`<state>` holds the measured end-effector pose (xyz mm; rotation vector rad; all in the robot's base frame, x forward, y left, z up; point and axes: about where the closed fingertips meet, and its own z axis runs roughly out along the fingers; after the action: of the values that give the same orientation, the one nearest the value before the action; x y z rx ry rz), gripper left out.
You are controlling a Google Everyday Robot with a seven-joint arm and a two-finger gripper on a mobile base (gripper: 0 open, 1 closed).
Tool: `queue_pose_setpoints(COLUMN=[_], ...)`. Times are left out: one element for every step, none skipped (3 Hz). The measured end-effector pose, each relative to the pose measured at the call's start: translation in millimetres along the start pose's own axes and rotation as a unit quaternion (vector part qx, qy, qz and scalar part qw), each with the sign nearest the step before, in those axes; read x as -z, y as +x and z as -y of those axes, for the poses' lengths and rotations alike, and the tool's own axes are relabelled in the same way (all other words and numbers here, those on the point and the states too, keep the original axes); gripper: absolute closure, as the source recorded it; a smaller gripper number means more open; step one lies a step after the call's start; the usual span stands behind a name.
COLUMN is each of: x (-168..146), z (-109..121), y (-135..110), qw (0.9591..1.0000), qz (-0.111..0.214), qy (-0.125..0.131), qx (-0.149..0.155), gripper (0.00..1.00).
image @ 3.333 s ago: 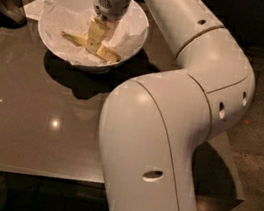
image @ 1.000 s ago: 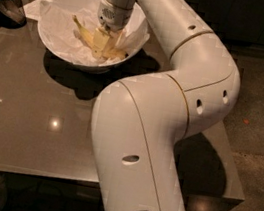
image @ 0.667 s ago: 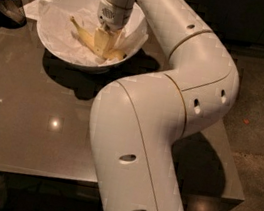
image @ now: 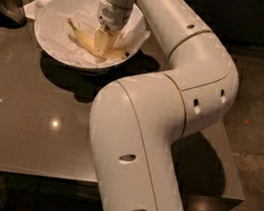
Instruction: Pick banana from white bowl
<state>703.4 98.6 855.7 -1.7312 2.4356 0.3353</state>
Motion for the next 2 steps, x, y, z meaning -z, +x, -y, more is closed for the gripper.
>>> queue_pose_setpoints(x=[0.0, 8.3], z=[0.0, 1.8], y=[0.0, -6.8], qw=[1.0, 0.9997], qz=[0.0, 0.021], qy=[0.0, 0.013], qx=[0.0, 0.007], gripper=[1.0, 1.0])
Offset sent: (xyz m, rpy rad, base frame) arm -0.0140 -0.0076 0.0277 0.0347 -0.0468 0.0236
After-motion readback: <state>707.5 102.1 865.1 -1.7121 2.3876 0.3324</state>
